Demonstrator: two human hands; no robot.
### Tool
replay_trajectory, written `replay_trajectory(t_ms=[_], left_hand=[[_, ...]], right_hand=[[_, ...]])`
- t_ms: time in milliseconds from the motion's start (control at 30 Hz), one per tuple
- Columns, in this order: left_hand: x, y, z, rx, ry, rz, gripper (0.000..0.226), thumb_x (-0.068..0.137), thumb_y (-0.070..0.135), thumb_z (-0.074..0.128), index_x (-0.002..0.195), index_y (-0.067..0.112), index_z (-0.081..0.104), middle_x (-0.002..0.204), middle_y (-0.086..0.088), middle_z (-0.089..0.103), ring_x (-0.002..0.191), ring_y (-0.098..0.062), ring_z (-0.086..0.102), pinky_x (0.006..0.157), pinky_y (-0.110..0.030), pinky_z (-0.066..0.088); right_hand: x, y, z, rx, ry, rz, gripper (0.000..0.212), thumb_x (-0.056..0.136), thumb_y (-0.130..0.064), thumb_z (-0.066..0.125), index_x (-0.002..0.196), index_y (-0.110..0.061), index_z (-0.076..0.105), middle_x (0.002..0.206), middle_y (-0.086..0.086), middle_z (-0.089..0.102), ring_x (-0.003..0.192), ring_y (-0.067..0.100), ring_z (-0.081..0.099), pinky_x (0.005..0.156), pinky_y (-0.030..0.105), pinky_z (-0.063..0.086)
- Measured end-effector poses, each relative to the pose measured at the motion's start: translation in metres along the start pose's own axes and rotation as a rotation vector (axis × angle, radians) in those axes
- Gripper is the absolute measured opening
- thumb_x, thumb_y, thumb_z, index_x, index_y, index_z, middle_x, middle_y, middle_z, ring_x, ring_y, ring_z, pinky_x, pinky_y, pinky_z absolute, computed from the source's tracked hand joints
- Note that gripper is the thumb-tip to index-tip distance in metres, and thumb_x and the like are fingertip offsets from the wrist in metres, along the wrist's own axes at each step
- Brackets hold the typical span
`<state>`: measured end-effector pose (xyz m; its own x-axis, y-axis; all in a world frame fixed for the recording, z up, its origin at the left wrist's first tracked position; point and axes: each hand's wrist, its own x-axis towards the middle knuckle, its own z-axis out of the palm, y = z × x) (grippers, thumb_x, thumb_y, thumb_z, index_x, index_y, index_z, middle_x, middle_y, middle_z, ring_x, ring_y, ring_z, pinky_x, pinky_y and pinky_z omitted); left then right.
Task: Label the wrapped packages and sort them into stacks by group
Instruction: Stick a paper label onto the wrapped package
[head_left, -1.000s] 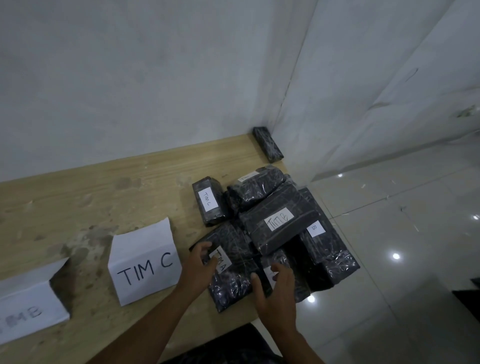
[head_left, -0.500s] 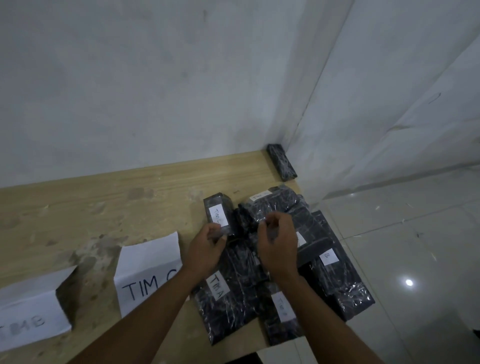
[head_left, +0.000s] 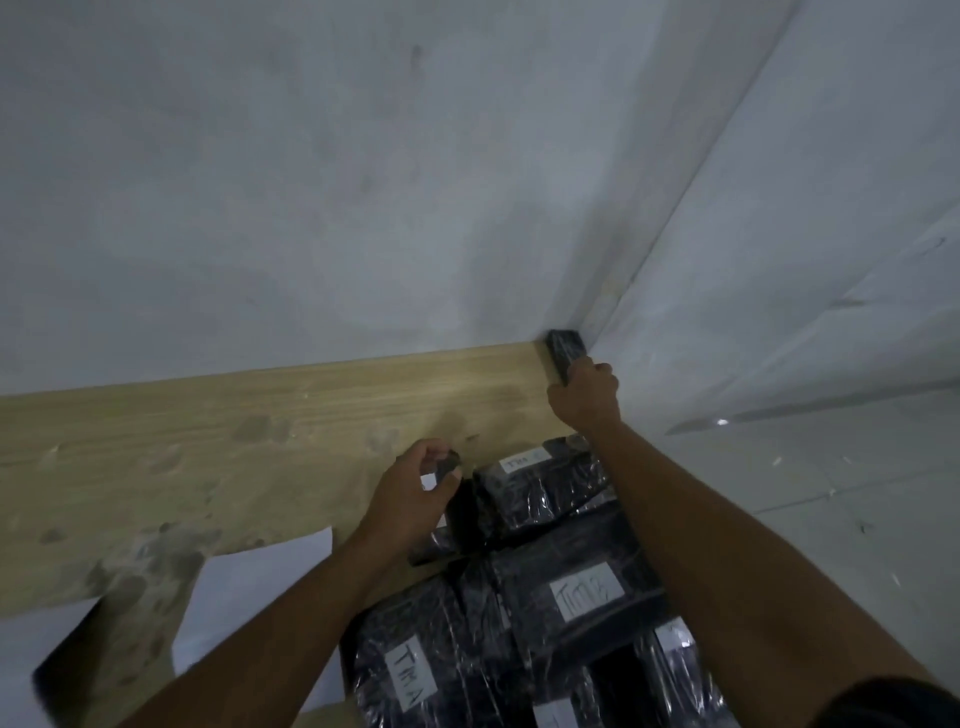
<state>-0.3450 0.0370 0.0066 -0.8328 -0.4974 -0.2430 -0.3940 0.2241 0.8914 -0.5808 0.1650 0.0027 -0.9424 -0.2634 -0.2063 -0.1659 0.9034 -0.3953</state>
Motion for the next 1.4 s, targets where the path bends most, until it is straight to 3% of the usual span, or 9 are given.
replay_trajectory(t_ms=[233,433,533,700,767,967,1067,1233,1400], left_hand=[[0.027,-0.011,-0.006,-0.066,-0.001,-0.055,0.023,0.088,0.024,0.066,0.109,0.021,0.057,0.112,0.004,0.063,0.109,-0.012,0.059,0.093,-0.031,0.048],[0.033,-0.014,-0.010,-0.030,-0.007,-0.078,0.025,0.092,0.017,0.062,0.116,0.014,0.055,0.115,0.002,0.058,0.106,-0.009,0.054,0.073,-0.005,0.039],[0.033,-0.014,-0.014,-0.024,-0.005,-0.083,0.026,0.092,0.018,0.061,0.117,0.014,0.056,0.115,0.004,0.058,0.107,-0.009,0.053,0.080,-0.015,0.042],[0.036,-0.018,-0.022,-0.050,0.046,-0.091,0.019,0.088,0.017,0.066,0.106,0.020,0.059,0.107,0.009,0.062,0.107,-0.011,0.058,0.089,-0.031,0.048],[0.033,-0.020,-0.025,-0.054,0.050,-0.089,0.018,0.088,0.017,0.066,0.105,0.020,0.059,0.107,0.008,0.063,0.107,-0.011,0.059,0.092,-0.036,0.050],[0.011,-0.015,-0.031,-0.105,0.081,-0.109,0.017,0.090,0.018,0.064,0.107,0.014,0.060,0.110,0.001,0.064,0.104,-0.012,0.059,0.084,-0.020,0.041],[-0.003,-0.012,-0.038,-0.148,0.102,-0.137,0.019,0.092,0.015,0.060,0.111,0.013,0.060,0.108,0.001,0.062,0.098,-0.015,0.060,0.073,-0.015,0.045],[-0.042,-0.022,-0.064,-0.262,0.171,-0.247,0.021,0.096,0.028,0.053,0.112,0.016,0.058,0.116,-0.003,0.062,0.099,-0.019,0.064,0.087,-0.042,0.055],[-0.095,-0.046,-0.100,-0.542,0.257,-0.362,0.036,0.096,0.043,0.048,0.115,0.014,0.053,0.114,-0.006,0.062,0.100,-0.023,0.064,0.086,-0.045,0.055]], right_hand=[[0.049,0.020,0.015,-0.100,-0.139,0.183,0.063,0.086,-0.030,0.058,0.138,-0.008,0.031,0.134,0.020,0.038,0.125,0.038,0.037,0.102,0.047,0.038],[0.063,0.044,0.029,-0.023,-0.176,0.225,0.058,0.081,-0.028,0.060,0.130,-0.014,0.031,0.124,0.021,0.049,0.112,0.041,0.050,0.095,0.049,0.046],[0.063,0.045,0.027,0.031,-0.163,0.192,0.047,0.083,-0.021,0.060,0.120,-0.009,0.035,0.114,0.020,0.053,0.103,0.040,0.056,0.084,0.045,0.052],[0.061,0.046,0.024,0.124,-0.103,0.220,0.046,0.085,-0.032,0.058,0.120,-0.012,0.037,0.119,0.023,0.053,0.105,0.041,0.054,0.091,0.048,0.049],[0.054,0.046,0.018,0.182,-0.043,0.184,0.044,0.088,-0.036,0.057,0.122,-0.013,0.042,0.118,0.022,0.057,0.103,0.040,0.057,0.092,0.049,0.049],[0.010,0.028,-0.012,0.384,0.034,0.011,0.033,0.095,-0.037,0.052,0.119,-0.014,0.051,0.105,0.016,0.064,0.079,0.026,0.060,0.065,0.034,0.048],[-0.018,0.014,-0.024,0.476,0.006,-0.089,0.026,0.093,-0.042,0.056,0.108,-0.022,0.053,0.105,0.010,0.066,0.087,0.025,0.065,0.077,0.044,0.056],[-0.104,-0.012,-0.026,0.617,-0.171,-0.279,0.021,0.088,-0.033,0.067,0.099,-0.019,0.056,0.098,0.011,0.067,0.086,0.025,0.066,0.075,0.041,0.056],[-0.200,-0.028,0.005,0.671,-0.391,-0.434,0.019,0.088,-0.034,0.067,0.099,-0.022,0.056,0.097,0.002,0.063,0.083,0.015,0.062,0.069,0.030,0.054]])
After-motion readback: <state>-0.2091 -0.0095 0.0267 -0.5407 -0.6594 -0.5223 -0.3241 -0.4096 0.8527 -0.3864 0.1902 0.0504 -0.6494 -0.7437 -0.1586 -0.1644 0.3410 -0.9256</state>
